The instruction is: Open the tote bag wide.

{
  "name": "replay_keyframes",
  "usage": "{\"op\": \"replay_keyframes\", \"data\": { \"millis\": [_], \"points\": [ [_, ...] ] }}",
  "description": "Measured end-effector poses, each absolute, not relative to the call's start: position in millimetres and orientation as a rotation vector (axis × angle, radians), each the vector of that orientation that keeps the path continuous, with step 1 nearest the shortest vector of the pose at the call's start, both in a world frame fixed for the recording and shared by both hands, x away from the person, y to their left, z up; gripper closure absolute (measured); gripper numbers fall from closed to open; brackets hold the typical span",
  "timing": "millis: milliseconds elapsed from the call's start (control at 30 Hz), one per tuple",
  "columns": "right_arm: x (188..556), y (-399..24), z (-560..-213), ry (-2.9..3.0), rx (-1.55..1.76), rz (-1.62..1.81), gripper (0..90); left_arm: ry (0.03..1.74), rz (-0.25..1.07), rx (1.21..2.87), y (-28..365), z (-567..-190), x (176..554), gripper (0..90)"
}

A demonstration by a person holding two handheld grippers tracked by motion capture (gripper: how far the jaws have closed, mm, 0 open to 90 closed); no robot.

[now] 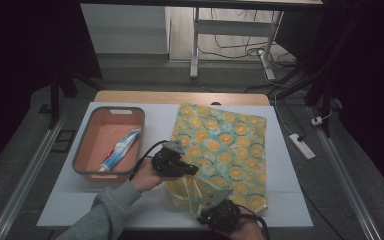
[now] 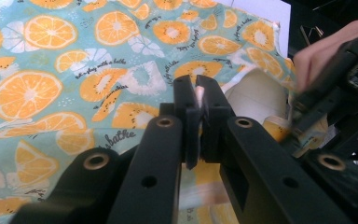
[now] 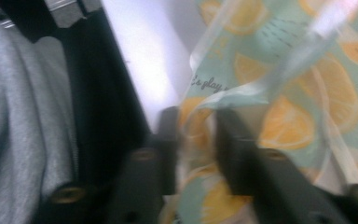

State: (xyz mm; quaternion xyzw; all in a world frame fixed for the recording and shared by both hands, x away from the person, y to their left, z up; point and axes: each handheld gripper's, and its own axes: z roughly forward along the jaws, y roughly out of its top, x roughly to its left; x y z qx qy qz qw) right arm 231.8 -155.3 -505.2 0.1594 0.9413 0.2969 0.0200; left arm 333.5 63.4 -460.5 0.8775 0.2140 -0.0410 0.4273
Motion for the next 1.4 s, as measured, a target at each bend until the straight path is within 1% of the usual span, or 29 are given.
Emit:
{"op": "replay_keyframes", "data": {
  "millis": [133, 233, 300, 333, 367, 400, 500, 533, 567, 600, 633, 733, 767, 833, 867, 900, 1100, 1133, 1400],
  "points": [
    [226, -159, -489, 2.951, 0.431, 1.000, 89.0, 0.530, -0.104, 2.196, 65, -460, 333, 86.4],
    [215, -168, -459, 2.894, 0.347, 1.184, 88.9, 0.526, -0.120, 2.194, 68, -460, 333, 86.3],
    [210, -174, -435, 2.816, 0.316, 1.317, 88.7, 0.497, -0.173, 2.180, 68, -459, 331, 86.1],
    [210, -174, -435, 2.816, 0.316, 1.317, 88.7, 0.497, -0.173, 2.180, 68, -459, 331, 85.9],
    [209, -177, -423, 2.776, 0.307, 1.360, 88.6, 0.484, -0.190, 2.173, 67, -458, 330, 85.9],
    [210, -182, -404, 2.718, 0.297, 1.392, 88.7, 0.470, -0.190, 2.171, 67, -457, 329, 85.9],
    [223, -187, -391, 2.669, 0.330, 1.415, 88.7, 0.465, -0.146, 2.178, 65, -453, 325, 86.0],
    [223, -187, -391, 2.669, 0.330, 1.415, 88.7, 0.472, -0.129, 2.176, 65, -453, 325, 86.0],
    [236, -191, -388, 2.650, 0.361, 1.404, 88.9, 0.480, -0.118, 2.176, 66, -452, 326, 86.1],
    [236, -191, -388, 2.650, 0.361, 1.404, 88.9, 0.494, -0.108, 2.169, 67, -452, 327, 86.1],
    [252, -195, -389, 2.634, 0.402, 1.365, 89.1, 0.509, -0.102, 2.163, 68, -452, 329, 86.1],
    [278, -202, -394, 2.616, 0.482, 1.353, 89.2, 0.550, -0.076, 2.143, 71, -453, 335, 86.0],
    [278, -202, -394, 2.616, 0.482, 1.353, 89.2, 0.562, -0.063, 2.138, 72, -453, 337, 86.0],
    [296, -206, -398, 2.606, 0.530, 1.337, 89.2, 0.584, -0.039, 2.127, 73, -452, 340, 86.0],
    [312, -210, -401, 2.593, 0.568, 1.322, 89.3, 0.597, -0.034, 2.121, 73, -452, 342, 86.1],
    [312, -210, -401, 2.593, 0.568, 1.322, 89.3, 0.606, -0.032, 2.113, 73, -451, 345, 86.1],
    [357, -217, -411, 2.547, 0.665, 1.286, 89.4, 0.650, 0.021, 2.111, 69, -452, 357, 86.1],
    [370, -219, -416, 2.543, 0.698, 1.299, 89.4, 0.654, 0.024, 2.113, 68, -452, 358, 86.1],
    [400, -219, -427, 2.522, 0.770, 1.290, 89.5, 0.712, 0.100, 2.104, 63, -450, 370, 86.4]
  ]
}}
